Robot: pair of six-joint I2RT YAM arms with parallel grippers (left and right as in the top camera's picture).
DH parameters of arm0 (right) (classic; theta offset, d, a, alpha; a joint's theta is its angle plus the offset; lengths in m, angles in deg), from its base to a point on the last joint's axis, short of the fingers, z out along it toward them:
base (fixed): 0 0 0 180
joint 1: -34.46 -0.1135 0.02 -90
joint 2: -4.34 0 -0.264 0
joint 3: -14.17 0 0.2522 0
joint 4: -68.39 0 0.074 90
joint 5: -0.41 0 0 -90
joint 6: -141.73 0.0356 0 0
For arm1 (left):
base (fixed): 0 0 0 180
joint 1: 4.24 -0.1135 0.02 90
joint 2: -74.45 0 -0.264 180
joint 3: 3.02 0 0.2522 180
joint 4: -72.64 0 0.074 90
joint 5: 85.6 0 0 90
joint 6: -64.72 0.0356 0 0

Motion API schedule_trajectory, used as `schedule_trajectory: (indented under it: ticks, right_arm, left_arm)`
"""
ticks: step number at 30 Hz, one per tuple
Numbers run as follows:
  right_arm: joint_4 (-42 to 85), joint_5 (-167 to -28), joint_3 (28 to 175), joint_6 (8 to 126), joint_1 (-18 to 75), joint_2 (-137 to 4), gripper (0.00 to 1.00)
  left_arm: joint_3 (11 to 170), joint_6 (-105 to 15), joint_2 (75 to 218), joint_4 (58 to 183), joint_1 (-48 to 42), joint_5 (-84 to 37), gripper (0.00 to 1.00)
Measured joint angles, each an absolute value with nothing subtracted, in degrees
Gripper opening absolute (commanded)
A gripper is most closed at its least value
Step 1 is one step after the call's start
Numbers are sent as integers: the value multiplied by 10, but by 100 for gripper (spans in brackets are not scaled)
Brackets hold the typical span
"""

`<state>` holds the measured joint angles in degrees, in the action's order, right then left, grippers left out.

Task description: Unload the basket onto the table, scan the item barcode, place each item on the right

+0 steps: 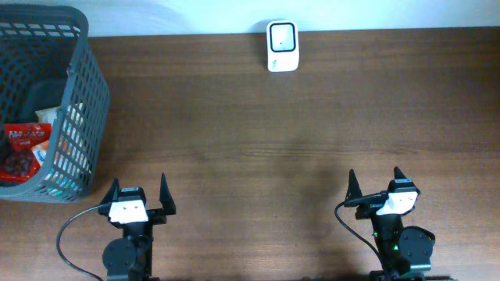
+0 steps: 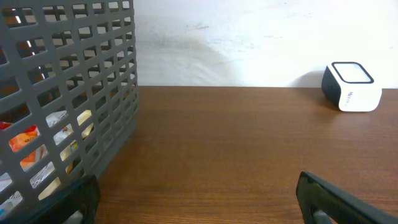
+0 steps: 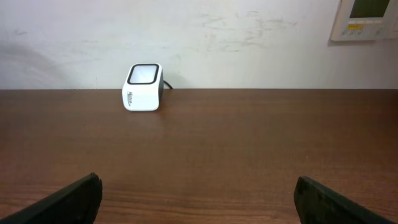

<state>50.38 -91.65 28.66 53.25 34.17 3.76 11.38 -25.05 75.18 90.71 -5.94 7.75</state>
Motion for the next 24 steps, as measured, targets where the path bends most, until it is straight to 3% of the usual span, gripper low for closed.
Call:
schedule_trajectory:
  ticks: [10,15,24]
  right_arm:
    - [504,-916,287,532,342,38,98]
    - [504,-917,287,532,342,38,98]
    - [504,-917,287,532,342,38,98]
  left_arm:
    - [114,-250,752,899,-59,77,99]
    - [113,-250,752,879,-60,10,99]
    - [114,-249,751,574,-60,-286,99]
